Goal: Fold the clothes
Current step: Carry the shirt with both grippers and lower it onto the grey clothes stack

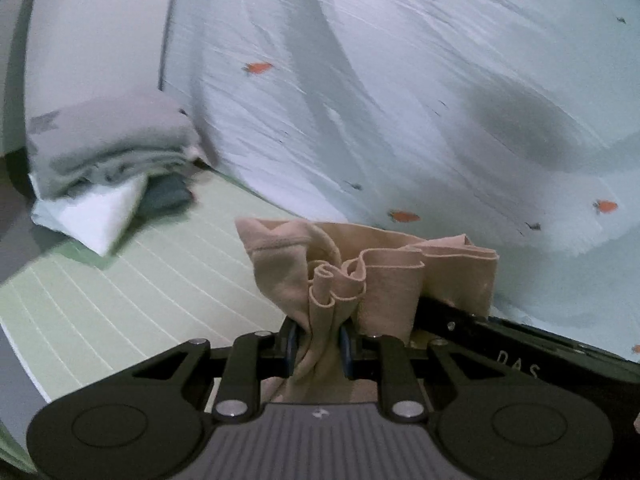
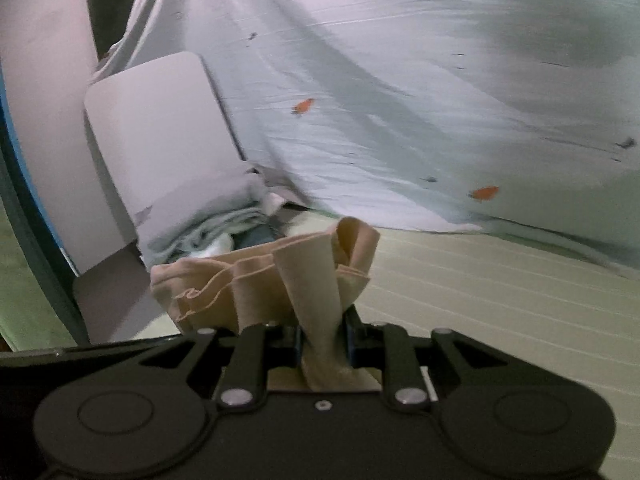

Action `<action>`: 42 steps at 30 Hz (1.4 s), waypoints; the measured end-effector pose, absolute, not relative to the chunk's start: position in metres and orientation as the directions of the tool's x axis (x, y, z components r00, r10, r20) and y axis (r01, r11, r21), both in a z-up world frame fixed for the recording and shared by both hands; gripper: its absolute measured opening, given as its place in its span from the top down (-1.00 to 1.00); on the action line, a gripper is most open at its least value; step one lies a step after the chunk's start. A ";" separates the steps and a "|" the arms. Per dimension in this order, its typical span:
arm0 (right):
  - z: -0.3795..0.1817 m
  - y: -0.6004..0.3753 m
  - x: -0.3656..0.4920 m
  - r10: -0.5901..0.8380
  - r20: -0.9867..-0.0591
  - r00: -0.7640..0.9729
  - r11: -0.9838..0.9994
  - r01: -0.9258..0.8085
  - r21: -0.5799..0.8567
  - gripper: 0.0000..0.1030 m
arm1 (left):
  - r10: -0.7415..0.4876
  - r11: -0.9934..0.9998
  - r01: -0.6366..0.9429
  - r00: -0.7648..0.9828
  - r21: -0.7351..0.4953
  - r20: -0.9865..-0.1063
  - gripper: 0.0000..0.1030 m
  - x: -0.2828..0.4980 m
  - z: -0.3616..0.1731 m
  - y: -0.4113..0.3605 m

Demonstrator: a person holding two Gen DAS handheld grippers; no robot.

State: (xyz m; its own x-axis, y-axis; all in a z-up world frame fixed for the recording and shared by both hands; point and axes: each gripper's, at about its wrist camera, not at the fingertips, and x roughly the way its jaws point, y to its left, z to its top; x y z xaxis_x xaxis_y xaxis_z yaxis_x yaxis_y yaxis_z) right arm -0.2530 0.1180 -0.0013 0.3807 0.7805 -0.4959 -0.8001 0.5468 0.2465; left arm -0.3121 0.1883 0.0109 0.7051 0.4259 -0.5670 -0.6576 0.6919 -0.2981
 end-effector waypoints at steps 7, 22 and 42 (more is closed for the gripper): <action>0.014 0.222 -0.270 0.819 -0.439 0.370 0.508 -0.823 0.254 0.61 | 0.470 0.671 -0.674 0.708 -0.309 -0.526 0.57 -0.345 0.034 0.290; 0.109 0.458 -0.220 0.930 -0.268 0.251 0.317 -0.917 0.242 0.61 | 0.611 0.612 -0.697 0.717 -0.373 -0.337 0.58 -0.370 0.135 0.518; -0.031 0.706 -0.082 0.765 -0.581 0.278 0.456 -0.871 0.184 -0.08 | 0.700 0.072 -0.906 0.344 -0.418 -0.626 -0.50 -0.322 -0.012 0.730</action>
